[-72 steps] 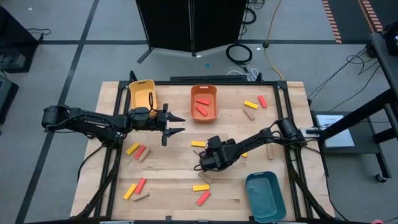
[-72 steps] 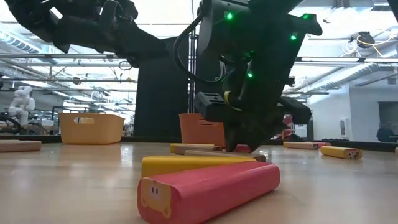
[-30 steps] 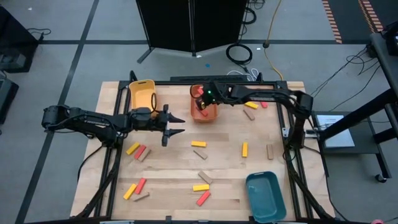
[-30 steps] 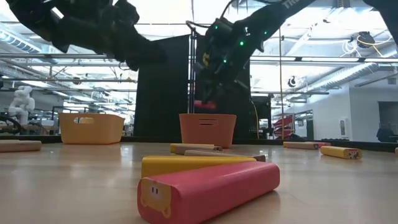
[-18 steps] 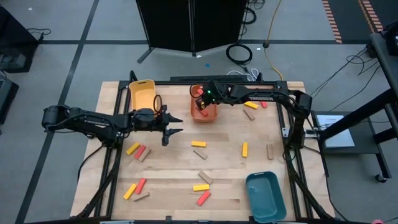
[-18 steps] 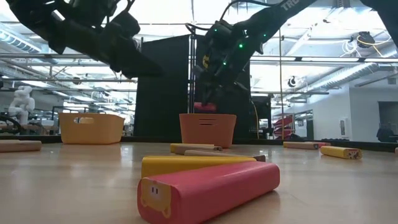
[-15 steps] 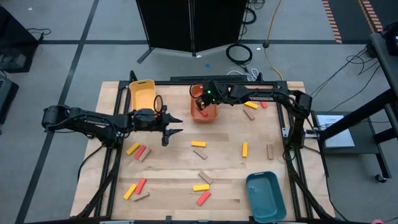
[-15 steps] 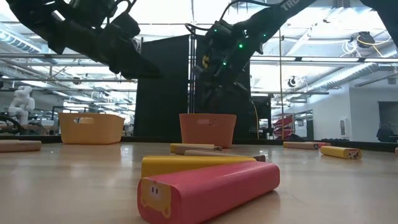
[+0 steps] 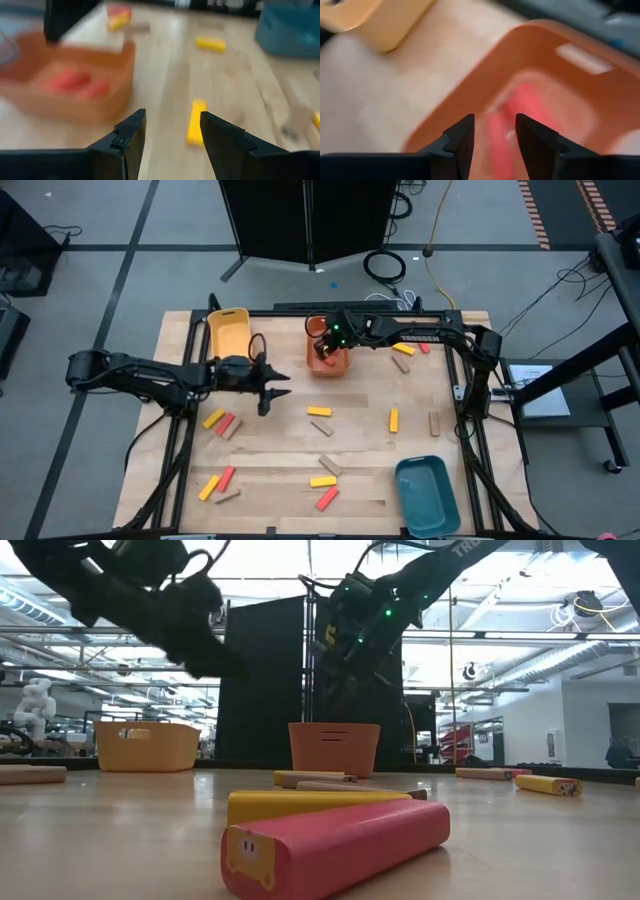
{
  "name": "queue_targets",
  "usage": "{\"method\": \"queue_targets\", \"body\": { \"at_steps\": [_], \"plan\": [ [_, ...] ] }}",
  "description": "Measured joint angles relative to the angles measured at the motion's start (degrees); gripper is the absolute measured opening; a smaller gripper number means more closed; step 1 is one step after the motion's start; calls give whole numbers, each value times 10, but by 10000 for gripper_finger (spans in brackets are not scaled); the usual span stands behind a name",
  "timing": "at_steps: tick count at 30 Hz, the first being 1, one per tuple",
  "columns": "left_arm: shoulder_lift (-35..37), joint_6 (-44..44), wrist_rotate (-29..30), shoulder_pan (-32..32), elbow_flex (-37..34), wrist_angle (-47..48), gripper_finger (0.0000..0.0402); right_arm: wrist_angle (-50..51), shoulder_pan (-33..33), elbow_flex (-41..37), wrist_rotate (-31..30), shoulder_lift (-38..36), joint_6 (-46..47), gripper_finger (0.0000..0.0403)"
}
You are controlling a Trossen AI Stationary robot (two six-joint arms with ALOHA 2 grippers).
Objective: Sort blocks
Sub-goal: Put the orange block into the orange bin
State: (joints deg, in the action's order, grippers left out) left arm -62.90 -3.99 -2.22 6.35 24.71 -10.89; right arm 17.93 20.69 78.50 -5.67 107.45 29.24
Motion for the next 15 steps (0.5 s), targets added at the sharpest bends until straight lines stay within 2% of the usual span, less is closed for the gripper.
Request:
{"method": "queue_targets", "body": {
  "at_steps": [4,7,11,15],
  "plan": [
    [45,-60,-23,-1,11,187,184,-2,-40,1,83,-6,-2,137],
    [88,-139,-23,-6,18,282,184,-15,-87,4,92,-8,-15,137],
    [136,-212,-13,-66,18,324,184,-14,-159,32,90,-10,-42,137],
    [159,-283,25,-168,17,327,184,-15,-239,66,91,-12,-77,137]
  ]
}}
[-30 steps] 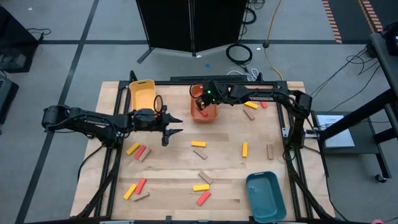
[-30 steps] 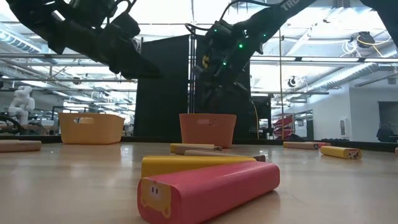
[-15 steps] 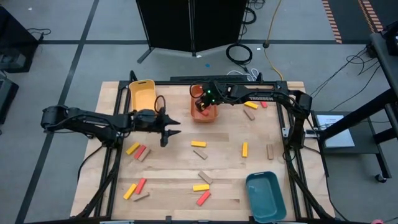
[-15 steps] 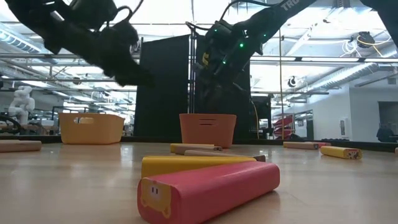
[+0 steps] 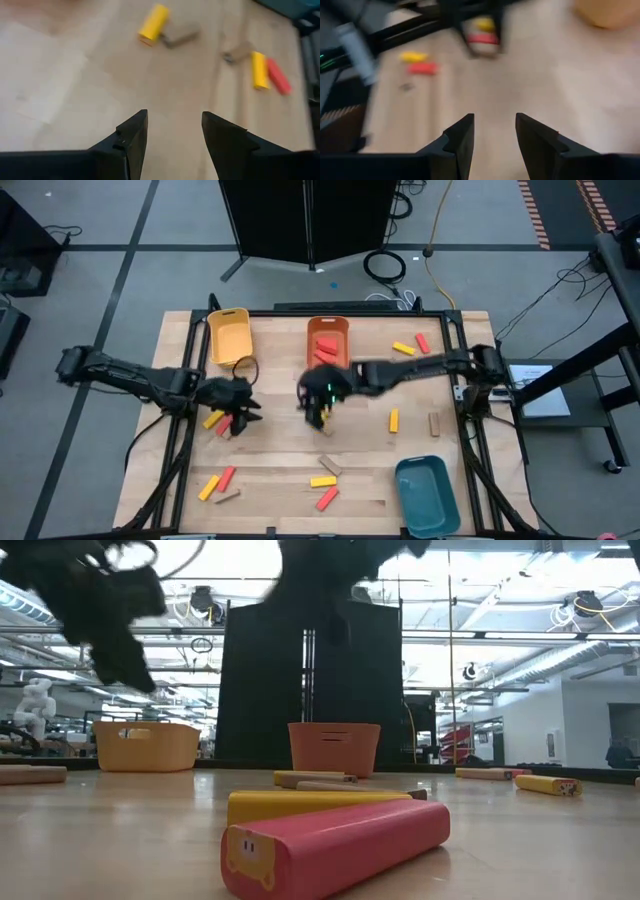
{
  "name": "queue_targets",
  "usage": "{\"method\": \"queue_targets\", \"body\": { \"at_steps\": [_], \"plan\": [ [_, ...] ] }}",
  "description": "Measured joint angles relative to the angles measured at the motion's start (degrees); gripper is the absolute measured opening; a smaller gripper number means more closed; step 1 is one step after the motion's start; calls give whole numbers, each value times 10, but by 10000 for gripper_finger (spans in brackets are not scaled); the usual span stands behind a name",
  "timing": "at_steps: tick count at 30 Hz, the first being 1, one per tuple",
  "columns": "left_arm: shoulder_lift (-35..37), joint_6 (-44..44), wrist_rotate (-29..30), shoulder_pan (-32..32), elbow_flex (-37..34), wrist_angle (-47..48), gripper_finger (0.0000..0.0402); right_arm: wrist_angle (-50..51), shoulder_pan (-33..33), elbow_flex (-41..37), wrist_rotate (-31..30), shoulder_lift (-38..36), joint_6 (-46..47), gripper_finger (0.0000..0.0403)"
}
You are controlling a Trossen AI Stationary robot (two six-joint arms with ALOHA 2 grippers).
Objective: Sort blocks
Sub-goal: Put the orange block into the orange bin
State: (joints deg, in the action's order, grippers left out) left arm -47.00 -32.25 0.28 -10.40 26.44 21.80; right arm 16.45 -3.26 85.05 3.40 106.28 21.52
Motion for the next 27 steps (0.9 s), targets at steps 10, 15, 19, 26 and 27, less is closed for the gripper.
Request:
{"method": "queue_targets", "body": {
  "at_steps": [10,15,19,26,27],
  "plan": [
    [-67,-176,27,-274,73,2,179,9,-167,27,-35,0,-45,137],
    [-177,-359,32,-361,169,167,166,20,-216,28,-110,0,-31,137],
    [-274,-466,-6,-382,225,237,162,17,-239,28,-160,0,-20,137],
    [-416,-510,-69,-384,235,290,161,15,-255,28,-227,7,2,137],
    [-430,-505,-69,-384,234,293,161,15,-257,28,-229,11,2,137]
  ]
}}
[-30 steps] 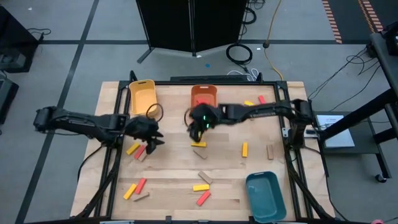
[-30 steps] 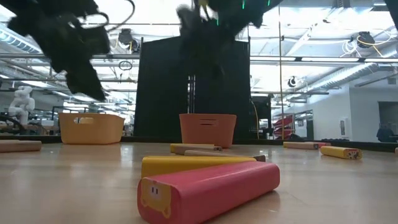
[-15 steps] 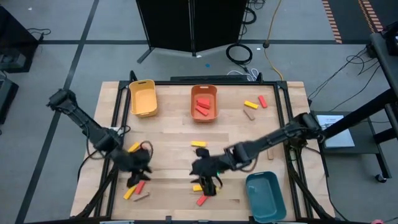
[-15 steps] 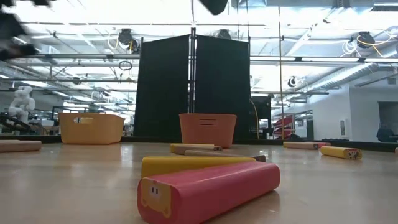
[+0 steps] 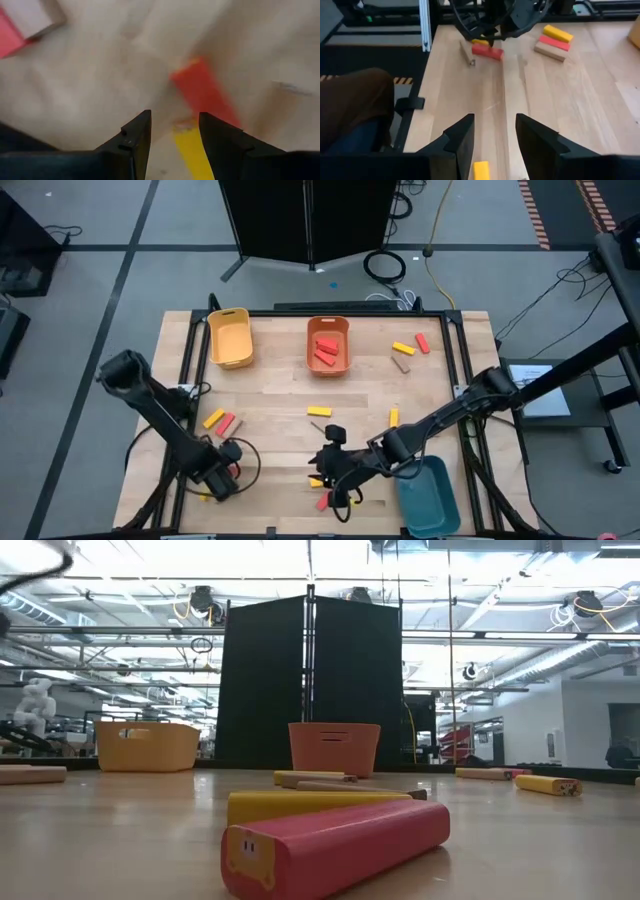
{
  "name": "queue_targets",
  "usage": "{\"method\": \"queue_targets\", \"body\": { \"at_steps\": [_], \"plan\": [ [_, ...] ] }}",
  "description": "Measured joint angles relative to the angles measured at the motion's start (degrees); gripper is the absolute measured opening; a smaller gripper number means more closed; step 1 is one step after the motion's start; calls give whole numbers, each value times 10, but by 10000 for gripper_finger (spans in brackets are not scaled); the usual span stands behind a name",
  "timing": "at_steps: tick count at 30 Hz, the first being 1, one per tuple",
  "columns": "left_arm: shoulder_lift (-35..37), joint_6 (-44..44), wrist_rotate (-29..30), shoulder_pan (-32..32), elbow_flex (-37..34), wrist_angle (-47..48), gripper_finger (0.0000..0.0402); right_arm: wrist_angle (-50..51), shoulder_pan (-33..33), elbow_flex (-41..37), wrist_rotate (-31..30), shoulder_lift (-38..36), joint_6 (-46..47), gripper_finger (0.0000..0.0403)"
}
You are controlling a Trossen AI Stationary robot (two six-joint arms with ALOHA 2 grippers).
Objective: Sort blocks
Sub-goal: Put the orange block into the orange bin
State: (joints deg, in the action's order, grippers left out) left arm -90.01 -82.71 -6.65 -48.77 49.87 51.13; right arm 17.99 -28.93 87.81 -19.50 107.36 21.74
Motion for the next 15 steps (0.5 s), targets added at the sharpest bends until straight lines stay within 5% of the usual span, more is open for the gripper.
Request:
{"method": "queue_targets", "body": {
  "at_steps": [15],
  "plan": [
    [23,19,15,5,0,-7,161,42,-4,0,3,30,1,137]
  ]
}}
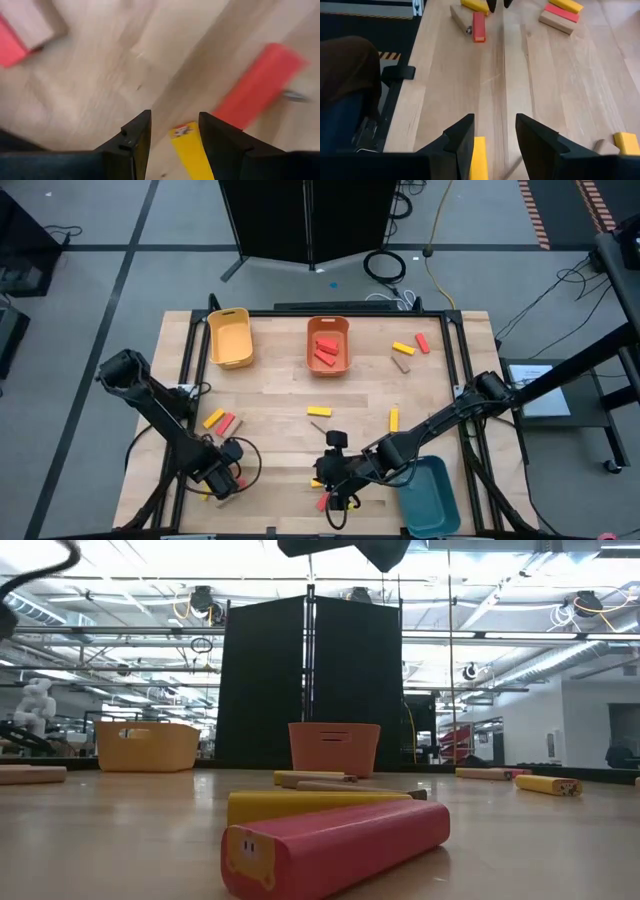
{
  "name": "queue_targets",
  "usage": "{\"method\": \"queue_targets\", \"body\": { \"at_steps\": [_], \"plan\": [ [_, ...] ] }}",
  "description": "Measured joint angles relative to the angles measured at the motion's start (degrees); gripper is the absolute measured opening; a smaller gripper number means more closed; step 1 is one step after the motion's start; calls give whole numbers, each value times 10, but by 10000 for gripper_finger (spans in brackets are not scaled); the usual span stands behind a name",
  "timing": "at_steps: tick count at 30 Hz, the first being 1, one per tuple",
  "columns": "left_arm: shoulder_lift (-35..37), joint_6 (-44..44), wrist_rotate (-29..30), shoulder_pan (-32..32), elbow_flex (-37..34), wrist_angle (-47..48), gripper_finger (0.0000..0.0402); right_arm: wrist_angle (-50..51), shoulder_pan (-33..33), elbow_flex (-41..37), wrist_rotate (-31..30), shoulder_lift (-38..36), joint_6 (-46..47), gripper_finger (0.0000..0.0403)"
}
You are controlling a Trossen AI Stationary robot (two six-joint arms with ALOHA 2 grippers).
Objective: Sort blocks
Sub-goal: Put the orange block into the orange bin
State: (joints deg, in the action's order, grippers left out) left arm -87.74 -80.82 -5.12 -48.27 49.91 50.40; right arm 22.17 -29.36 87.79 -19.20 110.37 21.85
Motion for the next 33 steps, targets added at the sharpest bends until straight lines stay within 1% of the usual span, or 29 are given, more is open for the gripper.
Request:
{"method": "queue_targets", "body": {
  "at_steps": [5,8,12,21,33],
  "plan": [
    [35,96,28,-8,0,-79,161,-4,0,0,0,0,0,137],
    [34,148,61,-14,0,-128,161,-5,0,0,0,0,1,137],
    [17,199,90,-14,0,-139,161,-11,0,0,0,0,6,137],
    [-41,258,97,-12,0,-144,161,-10,-4,0,0,0,17,137],
    [-44,274,94,-9,0,-166,161,-10,-6,0,0,0,30,137]
  ]
}}
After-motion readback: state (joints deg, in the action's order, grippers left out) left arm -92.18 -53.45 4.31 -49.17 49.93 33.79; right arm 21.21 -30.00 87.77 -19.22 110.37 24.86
